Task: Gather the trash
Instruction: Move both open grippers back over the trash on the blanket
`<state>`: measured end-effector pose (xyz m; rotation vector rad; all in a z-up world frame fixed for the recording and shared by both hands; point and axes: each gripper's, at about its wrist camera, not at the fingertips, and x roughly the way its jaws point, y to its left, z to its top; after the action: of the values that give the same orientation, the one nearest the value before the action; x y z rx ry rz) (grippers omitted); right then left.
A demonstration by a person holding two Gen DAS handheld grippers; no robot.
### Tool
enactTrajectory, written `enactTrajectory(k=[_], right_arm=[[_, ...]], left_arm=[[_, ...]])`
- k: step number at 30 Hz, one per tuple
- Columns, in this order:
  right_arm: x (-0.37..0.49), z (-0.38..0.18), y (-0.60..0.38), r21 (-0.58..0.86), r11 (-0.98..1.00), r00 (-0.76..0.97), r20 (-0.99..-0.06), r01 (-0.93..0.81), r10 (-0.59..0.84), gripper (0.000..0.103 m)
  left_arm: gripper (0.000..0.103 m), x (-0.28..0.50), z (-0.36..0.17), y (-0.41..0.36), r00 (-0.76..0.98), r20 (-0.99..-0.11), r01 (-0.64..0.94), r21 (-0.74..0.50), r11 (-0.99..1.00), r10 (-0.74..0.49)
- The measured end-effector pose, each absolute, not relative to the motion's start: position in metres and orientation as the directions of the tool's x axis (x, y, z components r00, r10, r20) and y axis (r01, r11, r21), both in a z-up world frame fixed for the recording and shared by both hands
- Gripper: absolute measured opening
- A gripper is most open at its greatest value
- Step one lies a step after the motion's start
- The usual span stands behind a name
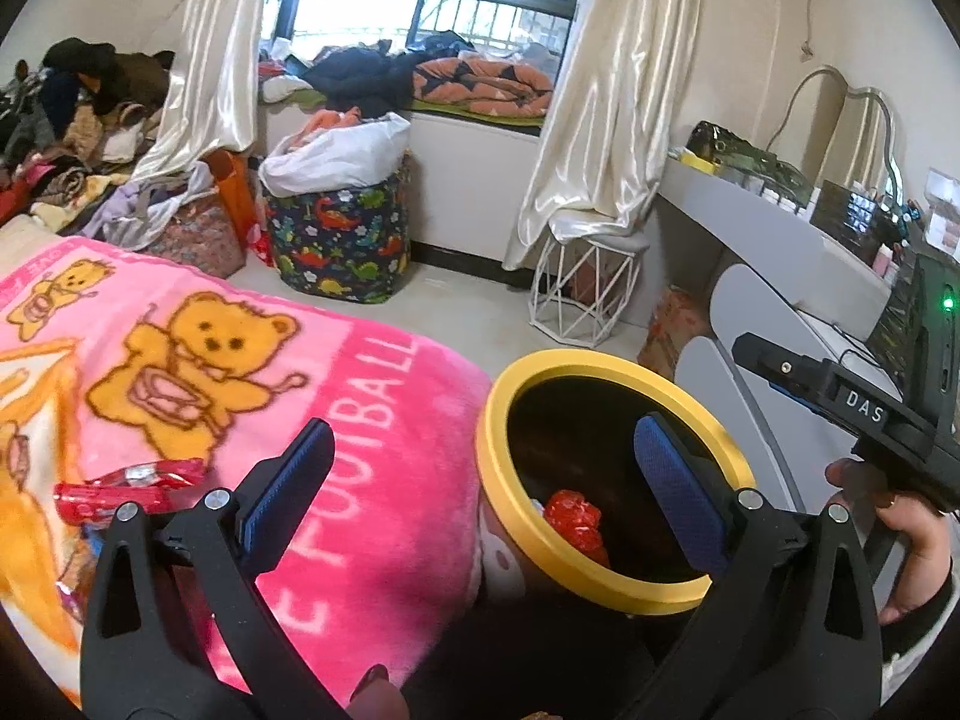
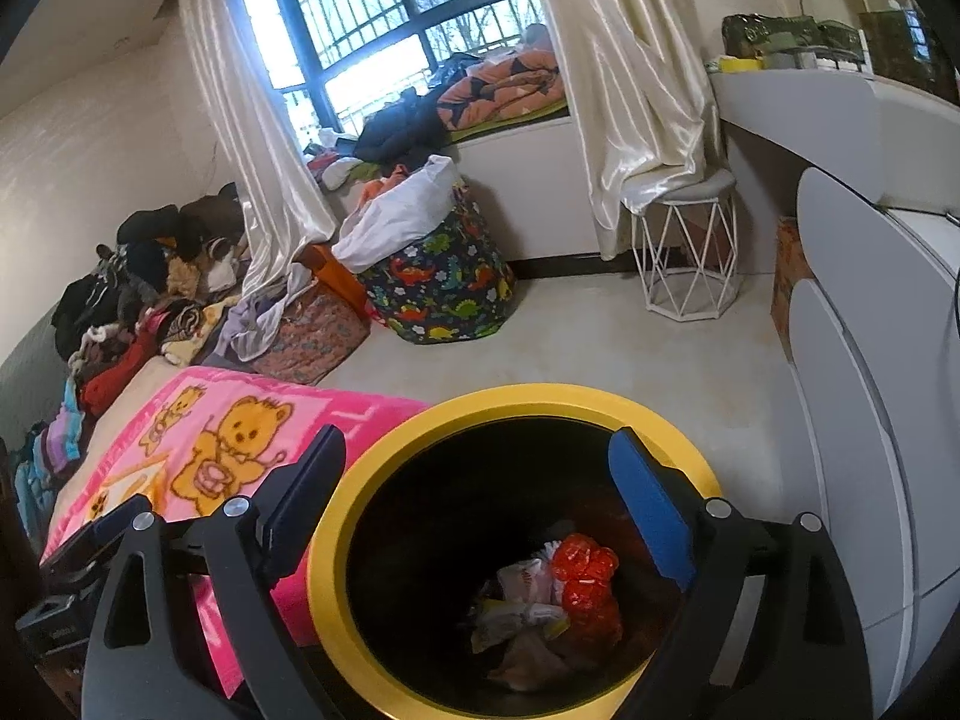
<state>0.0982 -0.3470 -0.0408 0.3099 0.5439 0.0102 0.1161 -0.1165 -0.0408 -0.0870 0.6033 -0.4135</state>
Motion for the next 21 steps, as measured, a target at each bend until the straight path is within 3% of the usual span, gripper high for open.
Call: enactTrajectory(k=[21], right_arm=[[0.091, -0.024, -0.301, 0.236, 0.971, 0.862, -0.482, -0.046, 0.158, 0.088]], left_arm=[[0.092, 0.108, -0.027, -0.069, 0.802, -0.494, 0.270, -0.200, 0.942, -0.335]])
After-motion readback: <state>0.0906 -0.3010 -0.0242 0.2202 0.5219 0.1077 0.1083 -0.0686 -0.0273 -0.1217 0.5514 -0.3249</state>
